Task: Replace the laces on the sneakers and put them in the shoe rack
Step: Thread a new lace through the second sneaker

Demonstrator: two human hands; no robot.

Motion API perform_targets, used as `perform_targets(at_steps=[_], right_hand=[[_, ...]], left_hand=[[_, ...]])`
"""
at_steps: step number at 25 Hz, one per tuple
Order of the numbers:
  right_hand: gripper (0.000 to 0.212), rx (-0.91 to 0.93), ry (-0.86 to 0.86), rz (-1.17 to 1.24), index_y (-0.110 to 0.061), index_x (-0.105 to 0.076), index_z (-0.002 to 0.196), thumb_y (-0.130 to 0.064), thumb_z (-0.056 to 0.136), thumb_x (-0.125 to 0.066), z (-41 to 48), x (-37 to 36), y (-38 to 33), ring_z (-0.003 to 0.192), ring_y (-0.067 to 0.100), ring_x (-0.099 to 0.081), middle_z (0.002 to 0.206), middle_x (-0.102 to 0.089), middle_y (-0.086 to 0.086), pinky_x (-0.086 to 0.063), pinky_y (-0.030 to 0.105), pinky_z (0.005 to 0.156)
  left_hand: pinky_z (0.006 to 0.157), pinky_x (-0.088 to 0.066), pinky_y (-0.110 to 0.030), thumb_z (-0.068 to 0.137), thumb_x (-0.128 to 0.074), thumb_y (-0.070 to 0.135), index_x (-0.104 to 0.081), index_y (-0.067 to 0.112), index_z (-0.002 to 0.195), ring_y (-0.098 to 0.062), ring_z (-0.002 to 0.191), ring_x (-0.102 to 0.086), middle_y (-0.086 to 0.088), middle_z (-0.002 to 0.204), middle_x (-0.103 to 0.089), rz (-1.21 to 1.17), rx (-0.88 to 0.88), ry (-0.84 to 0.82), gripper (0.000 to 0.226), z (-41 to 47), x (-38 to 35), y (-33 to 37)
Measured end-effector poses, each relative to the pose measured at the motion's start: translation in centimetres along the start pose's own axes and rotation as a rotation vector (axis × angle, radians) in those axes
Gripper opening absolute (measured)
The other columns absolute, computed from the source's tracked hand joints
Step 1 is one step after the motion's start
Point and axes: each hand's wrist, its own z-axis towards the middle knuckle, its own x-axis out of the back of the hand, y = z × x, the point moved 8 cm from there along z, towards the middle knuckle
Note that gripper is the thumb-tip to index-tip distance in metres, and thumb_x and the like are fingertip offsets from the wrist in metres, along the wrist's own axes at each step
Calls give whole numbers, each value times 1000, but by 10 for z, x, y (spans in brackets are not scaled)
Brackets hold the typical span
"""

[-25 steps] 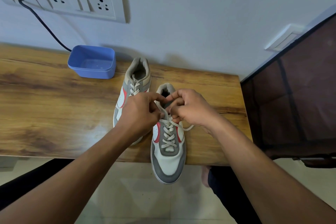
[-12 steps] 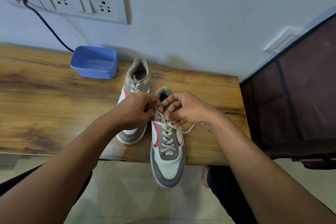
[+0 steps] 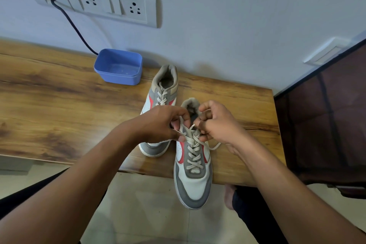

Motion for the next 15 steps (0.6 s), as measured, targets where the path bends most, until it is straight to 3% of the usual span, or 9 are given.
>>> perform_targets(at_steps=[5,10,15], right_hand=[[24,60,-67,-136,-21,-64,110,-1,95,-62,-5,6,-12,70,15,-71,98,-73,12,-61,31,62],[26,136,-110,-257,-21,-68,103,-5,87,-82,-10,2,-20,77,16,-77,86,-77,-1,-66,35,68],[23,98,-66,-255,-22,-66,104,-2,95,-73,-5,27,-12,82,18,-72,92,-70,4,-65,35,70]], left_hand=[[78,-51,-32,95,-69,29,-70,35,106,-15,86,-63,-4,91,-68,3,-30,0,13,4,-1,-3],[78,-46,-24,103,-57,23,-69,37,101,-2,89,-61,14,93,-68,-32,-2,48,18,5,-3,-6],[79,-49,-25,103,-57,29,-71,33,101,-4,90,-63,13,93,-69,-33,-6,52,15,11,-4,-4]])
